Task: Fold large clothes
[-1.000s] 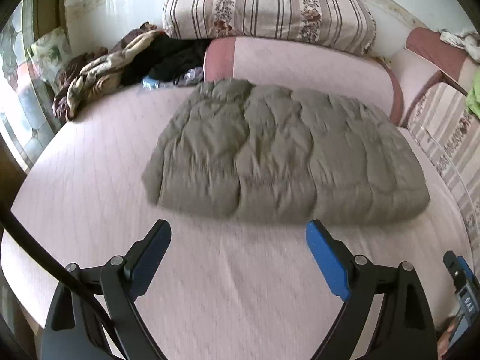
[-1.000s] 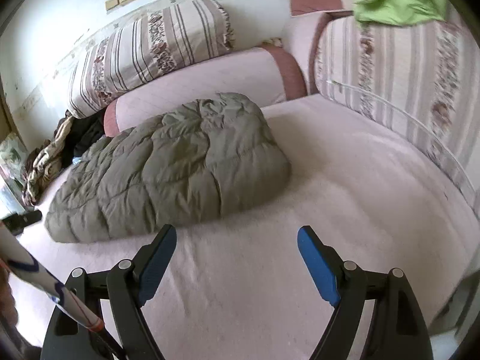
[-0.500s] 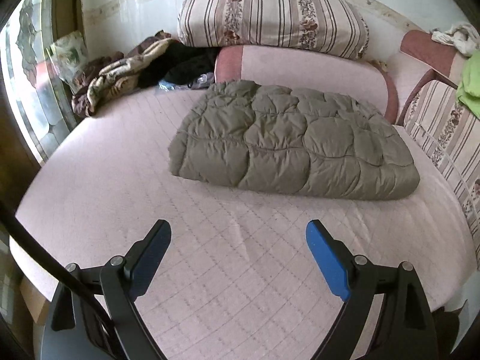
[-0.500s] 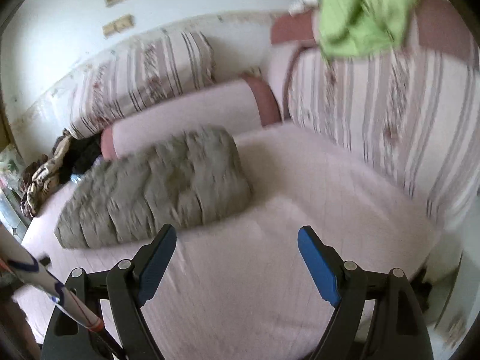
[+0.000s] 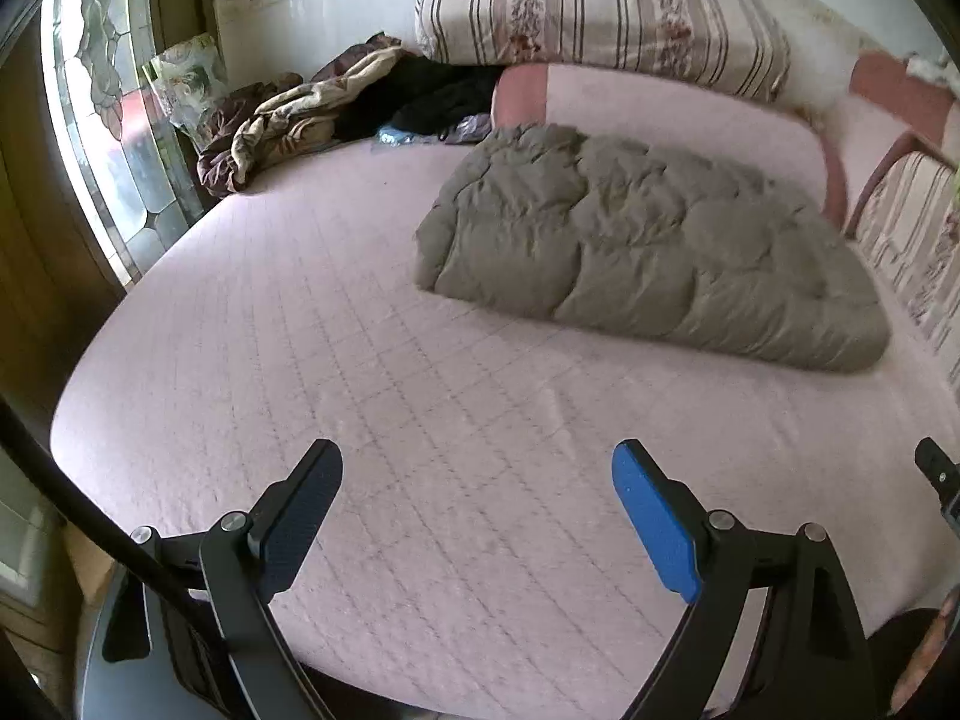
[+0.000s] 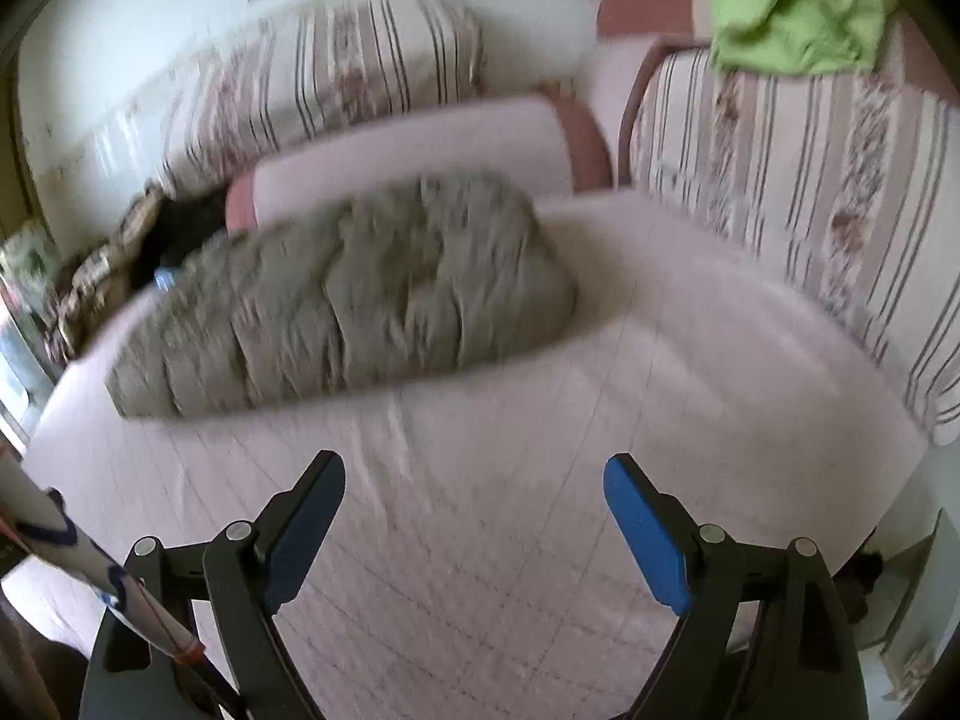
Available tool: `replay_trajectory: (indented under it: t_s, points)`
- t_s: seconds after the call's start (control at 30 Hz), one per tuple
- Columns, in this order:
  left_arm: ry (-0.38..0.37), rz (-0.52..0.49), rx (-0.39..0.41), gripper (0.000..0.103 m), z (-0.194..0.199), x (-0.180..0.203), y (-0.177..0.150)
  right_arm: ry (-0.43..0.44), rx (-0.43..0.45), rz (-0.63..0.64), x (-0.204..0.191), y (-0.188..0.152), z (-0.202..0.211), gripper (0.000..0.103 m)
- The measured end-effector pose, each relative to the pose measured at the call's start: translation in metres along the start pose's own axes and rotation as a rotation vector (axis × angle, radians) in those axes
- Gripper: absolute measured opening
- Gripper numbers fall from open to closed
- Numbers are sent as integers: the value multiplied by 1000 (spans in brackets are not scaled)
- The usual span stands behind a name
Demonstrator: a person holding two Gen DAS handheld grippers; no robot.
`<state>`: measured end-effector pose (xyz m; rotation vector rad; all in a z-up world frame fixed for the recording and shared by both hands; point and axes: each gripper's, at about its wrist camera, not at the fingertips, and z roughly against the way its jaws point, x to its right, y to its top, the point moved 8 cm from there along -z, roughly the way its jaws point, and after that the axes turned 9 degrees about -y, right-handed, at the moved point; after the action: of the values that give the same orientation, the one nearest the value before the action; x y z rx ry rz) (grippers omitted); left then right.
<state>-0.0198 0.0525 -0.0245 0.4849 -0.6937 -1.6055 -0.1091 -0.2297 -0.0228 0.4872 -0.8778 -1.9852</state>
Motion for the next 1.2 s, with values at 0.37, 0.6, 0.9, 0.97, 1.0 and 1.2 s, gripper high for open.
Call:
replay_trajectory:
  t_s: [0.37, 0.6, 0.9, 0.97, 1.0, 1.2]
  points:
    - [37, 80, 37, 91, -68, -39, 56, 18, -9, 76, -78, 92, -87, 70]
    - [38, 106, 89, 91, -95, -66, 78, -23, -130, 73, -132, 122, -178, 75]
    - [106, 192, 148, 91, -88, -125, 86, -10, 46, 251, -209, 140, -121, 73]
    - [158, 173, 212, 91, -73, -134, 93, 98, 7, 287, -252, 131, -119, 72]
    - [171, 168, 233, 91, -68, -137, 96, 137, 0, 307, -274, 127, -118, 71]
    - [91, 217, 255, 91, -59, -152, 100, 119, -19, 455, -372, 100, -154, 76]
